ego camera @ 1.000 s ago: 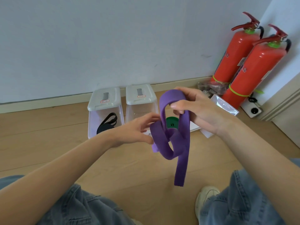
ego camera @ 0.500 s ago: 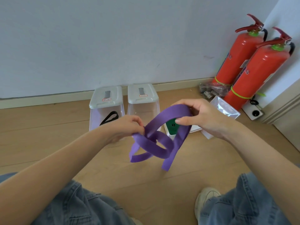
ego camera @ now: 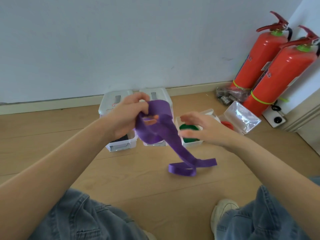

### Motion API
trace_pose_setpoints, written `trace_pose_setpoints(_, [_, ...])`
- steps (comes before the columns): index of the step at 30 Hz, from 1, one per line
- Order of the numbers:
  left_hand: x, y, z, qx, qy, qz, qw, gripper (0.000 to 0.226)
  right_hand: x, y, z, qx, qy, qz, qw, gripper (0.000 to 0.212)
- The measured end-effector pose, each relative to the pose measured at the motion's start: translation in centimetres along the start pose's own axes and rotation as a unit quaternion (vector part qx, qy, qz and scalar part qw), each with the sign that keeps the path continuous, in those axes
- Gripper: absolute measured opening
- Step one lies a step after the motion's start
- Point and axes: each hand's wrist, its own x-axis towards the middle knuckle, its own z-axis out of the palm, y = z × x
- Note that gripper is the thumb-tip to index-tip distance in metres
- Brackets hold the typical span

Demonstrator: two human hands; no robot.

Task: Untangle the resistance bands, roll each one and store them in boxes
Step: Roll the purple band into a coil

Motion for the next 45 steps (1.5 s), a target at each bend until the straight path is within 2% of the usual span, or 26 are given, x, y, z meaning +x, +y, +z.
trace_pose_setpoints(2, [-0.6, 0.2, 1.3, 0.035, -0.07, 0.007, 0.997, 0.029, 0.3, -0.7, 0.3, 0.089, 0.022, -0.021, 0.996, 0.062])
trace_pose_setpoints(3, [-0.7, 0.4, 1.7, 0.045, -0.085, 0.015, 0.995, 0.026, 0.2, -0.9, 0.4, 0.107, 0.003, -0.033, 0.994, 0.055])
trace_pose_setpoints(6, [-0.9, 1.4, 1.5, 0.035, -0.085, 0.05, 0.995, 0.021, -0.2, -1.4, 0.8, 0.114, -0.061, -0.064, 0.989, 0.034])
trace_pose_setpoints(10, [-0.8, 1.3, 0.4, 0.028, -0.082, 0.069, 0.994, 0.02, -0.3, -1.8, 0.4, 0.101, -0.021, -0.055, 0.993, 0.023])
trace_pose_setpoints(14, [-0.5, 0.8, -0.3, 0.021, -0.038, 0.08, 0.996, 0.025, -0.6, -1.4, 0.2, 0.158, -0.037, -0.042, 0.986, 0.019])
trace_pose_setpoints(18, [0.1, 0.2, -1.5, 0.063, 0.019, 0.063, 0.996, 0.033, -0.5, -1.2, -1.9, 0.22, 0.008, 0.004, 0.975, 0.016])
trace_pose_setpoints(20, [0.6, -0.1, -2.2, 0.097, 0.075, 0.041, 0.992, 0.03, -0.4, -1.2, -2.8, 0.272, 0.036, 0.031, 0.961, 0.013])
trace_pose_setpoints(23, [1.1, -0.2, -3.5, 0.111, 0.154, 0.011, 0.982, 0.025, -0.3, -1.2, -4.0, 0.36, 0.055, 0.058, 0.93, 0.028])
trace_pose_setpoints(25, [1.4, -0.4, -4.1, 0.147, 0.169, -0.007, 0.975, 0.026, -0.3, -1.3, -4.3, 0.423, 0.042, 0.053, 0.904, 0.025])
trace_pose_setpoints(26, [1.5, -0.5, -4.1, 0.187, 0.153, -0.027, 0.97, 0.026, -0.3, -1.4, -4.2, 0.45, 0.035, 0.043, 0.891, 0.023])
trace_pose_setpoints(27, [1.4, -0.7, -4.0, 0.238, 0.119, -0.051, 0.962, 0.025, -0.3, -1.4, -4.0, 0.459, 0.03, 0.029, 0.888, 0.027])
trace_pose_setpoints(29, [1.0, -1.0, -3.5, 0.321, -0.005, -0.082, 0.944, 0.028, -0.3, -1.6, -3.1, 0.41, 0.018, 0.007, 0.912, 0.034])
trace_pose_setpoints(31, [0.4, -1.0, -2.2, 0.339, -0.116, -0.036, 0.933, 0.046, -0.3, -1.9, -2.0, 0.341, 0.001, -0.001, 0.94, 0.029])
trace_pose_setpoints(33, [0.0, -1.1, -0.2, 0.346, -0.173, 0.041, 0.921, 0.058, -0.1, -2.4, -1.1, 0.303, 0.009, 0.003, 0.953, 0.024])
trace_pose_setpoints(35, [0.0, -1.9, 1.6, 0.414, -0.151, 0.119, 0.89, 0.056, 0.2, -2.7, -0.9, 0.317, 0.035, 0.017, 0.948, 0.024])
trace_pose_setpoints(38, [0.1, -2.2, 2.2, 0.594, -0.083, 0.191, 0.777, 0.036, 0.5, -2.4, -2.0, 0.379, 0.099, 0.054, 0.919, 0.023])
trace_pose_setpoints(39, [0.2, -1.9, 1.8, 0.602, -0.091, 0.201, 0.768, 0.029, 0.6, -2.0, -2.5, 0.369, 0.13, 0.075, 0.917, 0.025])
trace_pose_setpoints(40, [0.2, -1.4, 1.2, 0.57, -0.104, 0.205, 0.789, 0.022, 0.6, -1.5, -2.7, 0.34, 0.163, 0.097, 0.921, 0.026])
trace_pose_setpoints(42, [-0.2, -0.2, -0.1, 0.418, -0.114, 0.173, 0.885, 0.008, 0.6, -0.3, -2.9, 0.272, 0.202, 0.129, 0.932, 0.028])
trace_pose_setpoints(43, [-0.5, 0.2, -0.9, 0.332, -0.114, 0.147, 0.925, 0.006, 0.5, 0.3, -2.9, 0.249, 0.197, 0.141, 0.937, 0.027])
trace_pose_setpoints(45, [-0.9, 0.6, -2.1, 0.22, -0.115, 0.09, 0.965, 0.014, 0.2, 0.6, -2.8, 0.216, 0.148, 0.151, 0.953, 0.022])
